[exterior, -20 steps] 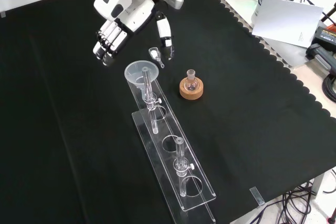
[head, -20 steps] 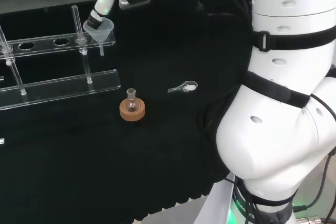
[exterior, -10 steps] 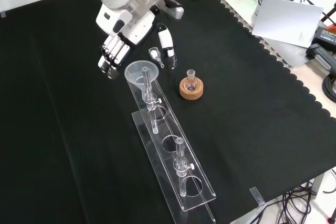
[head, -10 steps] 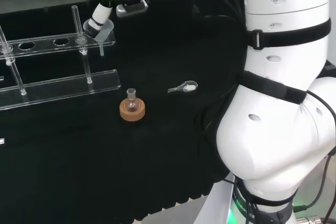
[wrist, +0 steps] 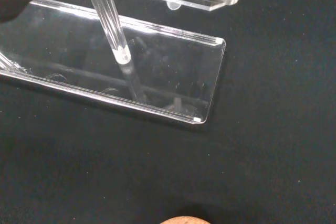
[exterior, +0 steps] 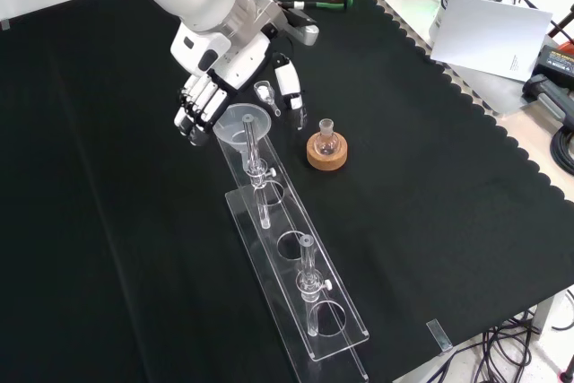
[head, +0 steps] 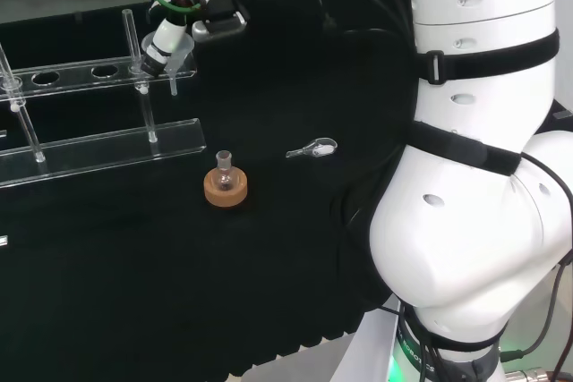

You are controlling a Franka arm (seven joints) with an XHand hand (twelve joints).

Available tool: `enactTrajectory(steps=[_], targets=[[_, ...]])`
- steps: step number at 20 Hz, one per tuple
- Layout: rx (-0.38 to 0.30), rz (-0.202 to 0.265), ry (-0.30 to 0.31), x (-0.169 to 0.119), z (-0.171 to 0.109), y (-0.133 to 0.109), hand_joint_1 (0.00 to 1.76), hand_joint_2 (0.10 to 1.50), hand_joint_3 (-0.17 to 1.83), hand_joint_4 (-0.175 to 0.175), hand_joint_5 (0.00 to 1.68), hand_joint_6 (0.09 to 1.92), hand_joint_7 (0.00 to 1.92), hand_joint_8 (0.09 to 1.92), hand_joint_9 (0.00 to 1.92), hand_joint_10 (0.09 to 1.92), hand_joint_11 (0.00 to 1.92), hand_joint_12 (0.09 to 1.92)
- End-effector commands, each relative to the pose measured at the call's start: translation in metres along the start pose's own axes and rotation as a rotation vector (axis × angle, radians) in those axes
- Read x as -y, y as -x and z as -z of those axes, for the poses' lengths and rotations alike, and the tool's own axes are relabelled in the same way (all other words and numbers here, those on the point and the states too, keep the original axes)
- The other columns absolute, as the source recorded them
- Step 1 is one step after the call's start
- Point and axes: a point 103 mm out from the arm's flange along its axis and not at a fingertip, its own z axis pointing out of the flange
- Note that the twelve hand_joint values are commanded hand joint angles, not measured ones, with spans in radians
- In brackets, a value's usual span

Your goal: Pick up the funnel from the transparent funnel stand.

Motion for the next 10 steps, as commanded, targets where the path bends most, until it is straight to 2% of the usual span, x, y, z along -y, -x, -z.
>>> enactTrajectory(steps=[1,2,3,5,10], targets=[[0.013,-0.017,0.005,-0.0045,-0.0053,0.0006,0.63,0.61,0.01,0.004,0.00,0.09,0.00,0.09,0.00,0.09,0.00,0.78],[0.020,-0.025,0.056,-0.0038,-0.0040,-0.0006,0.63,0.61,0.01,0.000,0.00,0.09,0.01,0.09,0.01,0.09,0.00,0.82],[0.025,-0.028,0.079,-0.0036,-0.0034,-0.0012,0.64,0.61,0.01,-0.004,0.00,0.09,0.03,0.09,0.03,0.09,0.00,0.90],[0.028,-0.032,0.091,-0.0048,-0.0033,-0.0023,0.64,0.61,0.00,-0.008,0.00,0.09,0.08,0.09,0.10,0.09,0.00,1.06],[0.022,-0.033,0.073,-0.0136,-0.0061,-0.0042,0.65,0.61,0.00,-0.013,0.00,0.09,0.09,0.21,0.01,0.53,0.00,1.18]])
